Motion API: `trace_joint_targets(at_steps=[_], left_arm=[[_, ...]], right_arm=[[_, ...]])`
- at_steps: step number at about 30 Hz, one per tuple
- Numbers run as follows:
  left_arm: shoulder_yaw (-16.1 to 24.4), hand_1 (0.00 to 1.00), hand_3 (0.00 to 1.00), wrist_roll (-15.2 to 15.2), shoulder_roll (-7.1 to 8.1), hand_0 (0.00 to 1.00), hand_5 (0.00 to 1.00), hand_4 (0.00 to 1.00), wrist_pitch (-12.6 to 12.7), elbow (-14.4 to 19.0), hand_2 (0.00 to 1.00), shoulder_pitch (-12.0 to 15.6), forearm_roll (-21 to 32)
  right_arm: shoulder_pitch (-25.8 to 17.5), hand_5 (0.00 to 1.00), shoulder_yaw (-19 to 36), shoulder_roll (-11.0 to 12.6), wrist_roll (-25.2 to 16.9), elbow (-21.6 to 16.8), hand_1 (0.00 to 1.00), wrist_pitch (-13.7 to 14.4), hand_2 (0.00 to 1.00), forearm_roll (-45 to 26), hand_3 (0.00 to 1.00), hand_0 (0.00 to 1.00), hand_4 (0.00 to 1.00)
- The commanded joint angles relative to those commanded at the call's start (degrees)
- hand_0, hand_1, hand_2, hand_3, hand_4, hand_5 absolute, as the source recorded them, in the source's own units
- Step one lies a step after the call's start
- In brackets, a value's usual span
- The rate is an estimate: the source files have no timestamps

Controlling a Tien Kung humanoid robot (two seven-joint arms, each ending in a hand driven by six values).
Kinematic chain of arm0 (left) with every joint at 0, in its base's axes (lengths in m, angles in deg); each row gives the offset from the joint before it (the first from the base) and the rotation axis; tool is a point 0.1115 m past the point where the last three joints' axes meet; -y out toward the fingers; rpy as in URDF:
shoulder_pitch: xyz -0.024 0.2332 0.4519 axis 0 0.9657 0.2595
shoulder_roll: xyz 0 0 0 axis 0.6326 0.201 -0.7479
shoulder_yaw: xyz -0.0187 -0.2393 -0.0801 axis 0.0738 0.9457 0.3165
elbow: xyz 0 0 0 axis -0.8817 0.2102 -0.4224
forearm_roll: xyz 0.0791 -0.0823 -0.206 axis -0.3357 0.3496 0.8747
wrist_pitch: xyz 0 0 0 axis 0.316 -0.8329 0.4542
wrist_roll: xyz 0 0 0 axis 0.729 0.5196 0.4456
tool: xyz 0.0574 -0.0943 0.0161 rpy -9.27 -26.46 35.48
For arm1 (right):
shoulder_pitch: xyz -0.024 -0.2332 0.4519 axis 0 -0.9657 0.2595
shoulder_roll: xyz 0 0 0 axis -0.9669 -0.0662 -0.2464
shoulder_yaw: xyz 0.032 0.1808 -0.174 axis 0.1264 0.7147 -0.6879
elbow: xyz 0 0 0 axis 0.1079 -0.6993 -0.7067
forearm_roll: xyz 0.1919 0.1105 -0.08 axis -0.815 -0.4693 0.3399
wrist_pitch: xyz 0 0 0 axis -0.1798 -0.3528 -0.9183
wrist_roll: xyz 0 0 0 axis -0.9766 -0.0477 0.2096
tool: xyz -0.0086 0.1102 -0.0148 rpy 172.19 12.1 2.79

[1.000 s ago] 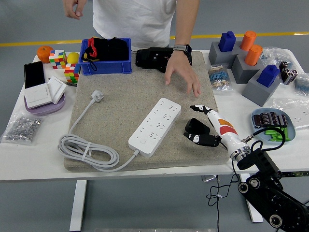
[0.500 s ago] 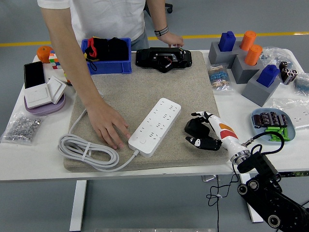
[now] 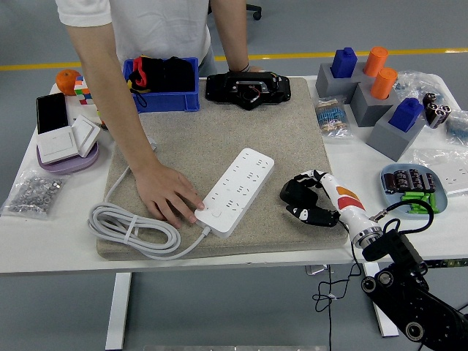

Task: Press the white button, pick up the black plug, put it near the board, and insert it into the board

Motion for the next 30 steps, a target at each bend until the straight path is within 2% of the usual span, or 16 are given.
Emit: trace_joint_targets(at_steps=[10,11,15,16,22,23,28,29,30], left_arm=[[-0.1,0.637,0.637,0.0,-0.09,0.69,0.182,0.562,0.0,0.0,0.613,-0.1,0.3],[-0.1,0.637,0.637,0.0,-0.11,0.689,0.182,0.562,0.0,0.0,0.613,-0.2,0.3],[-0.1,0.637,0.637,0.0,-0.12,0.689,0.182,0.562,0.0,0.0,0.613,-0.2,0.2],[0.0,0.637,0.637,0.0,-0.13,0.69,0.182,0.562,0.0,0.0,0.613,-0.2,0.1],[0.1,0.637,0.637,0.0,-0.15,0.69,0.182,0.562,0.0,0.0,0.613,-0.2,0.0],[0.1,0.637,0.637,0.0,-0.16,0.69,0.182,0.563,0.0,0.0,0.613,-0.2,0.1],[0.1,0.637,0.637,0.0,-0.16,0.69,0.182,0.563,0.0,0.0,0.613,-0.2,0.0],[0.1,0.637,0.637,0.0,-0.16,0.69,0.183,0.563,0.0,0.0,0.613,-0.2,0.0],[0.1,0.637,0.637,0.1,-0.17,0.69,0.183,0.563,0.0,0.0,0.613,-0.2,0.0]], right_arm=[[0.3,0.233,-0.3,-0.2,-0.4,0.6,0.636,0.6,0.632,-0.4,0.661,0.647,0.891],[0.4,0.186,-0.3,-0.2,-0.5,0.7,0.559,0.8,0.563,-0.4,0.62,0.552,0.845],[0.5,0.186,-0.3,-0.2,-0.4,1.0,0.559,1.0,0.563,-0.6,0.62,0.552,0.845],[0.6,0.15,-0.3,-0.2,-0.3,1.2,0.493,1.0,0.508,-0.6,0.601,0.506,0.812],[0.8,0.15,-0.3,-0.1,-0.2,1.6,0.493,1.1,0.508,-0.6,0.601,0.506,0.812],[0.8,0.127,-0.3,-0.2,-0.1,1.7,0.441,1.1,0.465,-0.5,0.588,0.442,0.797],[1.0,0.127,-0.7,-0.4,-0.1,2.4,0.441,1.3,0.465,-0.2,0.588,0.442,0.797],[1.1,0.059,-0.7,-0.4,-0.1,2.6,0.413,1.5,0.442,-0.2,0.573,0.414,0.773],[1.2,0.059,-0.8,-0.5,-0.2,2.8,0.413,1.7,0.442,-0.2,0.573,0.414,0.773]])
